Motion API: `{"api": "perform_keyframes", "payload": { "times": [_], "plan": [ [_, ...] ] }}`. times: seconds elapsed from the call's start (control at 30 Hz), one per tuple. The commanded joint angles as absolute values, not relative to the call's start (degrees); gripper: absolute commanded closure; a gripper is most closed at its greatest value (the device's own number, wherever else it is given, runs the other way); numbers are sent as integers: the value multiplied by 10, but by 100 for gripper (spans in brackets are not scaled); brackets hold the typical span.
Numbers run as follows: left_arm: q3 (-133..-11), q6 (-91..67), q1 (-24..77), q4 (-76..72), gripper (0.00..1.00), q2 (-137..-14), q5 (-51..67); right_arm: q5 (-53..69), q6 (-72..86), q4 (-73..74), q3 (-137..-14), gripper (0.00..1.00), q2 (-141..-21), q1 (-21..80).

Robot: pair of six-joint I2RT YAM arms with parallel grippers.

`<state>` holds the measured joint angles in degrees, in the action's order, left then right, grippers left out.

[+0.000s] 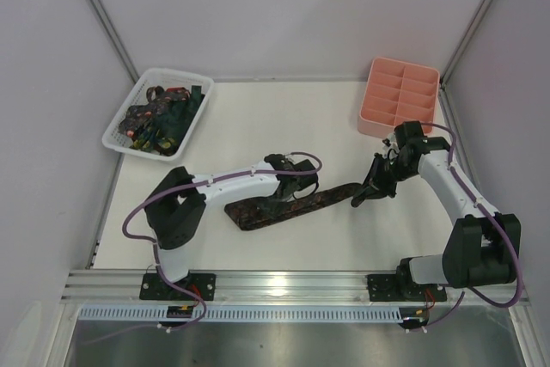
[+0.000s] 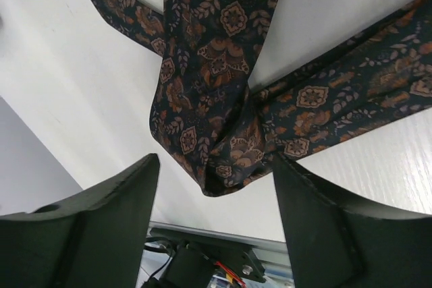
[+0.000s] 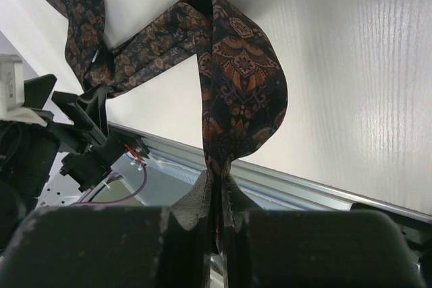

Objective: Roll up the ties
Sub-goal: Flatten the tie

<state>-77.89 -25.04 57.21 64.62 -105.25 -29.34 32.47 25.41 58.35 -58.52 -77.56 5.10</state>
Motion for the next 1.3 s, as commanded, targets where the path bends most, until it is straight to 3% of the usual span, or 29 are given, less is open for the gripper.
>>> {"api": "perform_keyframes", "payload": {
  "times": [0.0,0.03,0.1,0.37,0.47,0.5,0.6,0.73,0.8,0.97,1.03,1.1,1.17,1.2,1.23,1.27],
  "plan": [
    [-772,-229,572,640,30,-1070,-323,341,250,577,-601,92,-771,48],
    [-770,-229,571,636,37,-1075,-320,343,250,577,-601,92,-772,47],
    [-765,-226,569,621,39,-1083,-302,343,252,576,-603,92,-773,47],
    [-744,-218,546,593,40,-1095,-287,351,256,570,-603,92,-776,46],
    [-743,-218,535,586,66,-1093,-283,346,257,570,-600,92,-775,46],
    [-740,-218,531,579,80,-1088,-279,343,255,570,-599,92,-777,46],
    [-724,-224,499,563,100,-1057,-246,338,254,569,-600,92,-780,46],
    [-673,-250,413,483,100,-901,-120,315,240,576,-604,100,-795,43],
    [-638,-273,368,441,100,-773,-62,288,235,591,-607,100,-813,41],
    [-486,-362,188,363,100,-589,58,272,238,618,-608,100,-836,35],
    [-403,-424,146,334,100,-521,97,263,235,637,-608,100,-847,30],
    [-355,-461,142,316,75,-486,112,252,229,659,-607,100,-859,25],
    [-300,-518,143,322,65,-436,105,230,229,671,-609,100,-861,18],
    [-290,-531,143,333,44,-419,92,209,229,679,-610,100,-864,14],
    [-282,-540,143,356,32,-403,83,196,229,683,-610,100,-872,11],
    [-294,-543,144,405,29,-389,51,176,235,690,-609,100,-884,6]
  ]
}}
